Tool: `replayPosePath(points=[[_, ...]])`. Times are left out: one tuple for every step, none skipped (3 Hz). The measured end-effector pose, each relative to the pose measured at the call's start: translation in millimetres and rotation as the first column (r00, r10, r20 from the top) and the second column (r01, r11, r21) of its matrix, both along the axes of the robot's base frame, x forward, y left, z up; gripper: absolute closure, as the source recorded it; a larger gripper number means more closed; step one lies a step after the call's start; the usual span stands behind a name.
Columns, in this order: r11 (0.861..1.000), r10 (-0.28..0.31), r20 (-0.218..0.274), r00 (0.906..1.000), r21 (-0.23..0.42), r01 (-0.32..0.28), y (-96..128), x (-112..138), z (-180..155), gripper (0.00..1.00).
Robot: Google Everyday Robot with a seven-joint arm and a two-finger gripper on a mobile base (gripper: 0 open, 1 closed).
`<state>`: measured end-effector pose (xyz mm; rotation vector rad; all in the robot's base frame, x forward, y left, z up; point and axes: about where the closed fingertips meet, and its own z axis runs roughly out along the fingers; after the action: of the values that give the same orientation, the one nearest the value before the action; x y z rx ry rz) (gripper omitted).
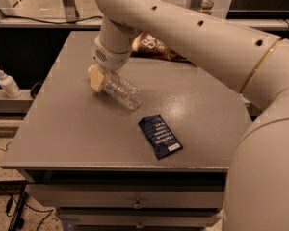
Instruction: Place water bottle upright
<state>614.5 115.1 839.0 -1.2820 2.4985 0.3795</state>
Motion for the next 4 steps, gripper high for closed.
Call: replayPosePath(points=[[0.999,-0.027,0.058,0.9979,0.025,0.026,-10.0,10.4,13.1,0.87],[0.991,-0.089,0.138,0.9864,0.107,0.074,-27.7,12.9,32.4,1.00],[0.965,-0.175,0.218,0.9602,0.231,0.123,-51.9,15.7,53.3,1.00],[0.918,-0.272,0.276,0.9219,0.360,0.163,-79.3,16.7,70.2,1.00]])
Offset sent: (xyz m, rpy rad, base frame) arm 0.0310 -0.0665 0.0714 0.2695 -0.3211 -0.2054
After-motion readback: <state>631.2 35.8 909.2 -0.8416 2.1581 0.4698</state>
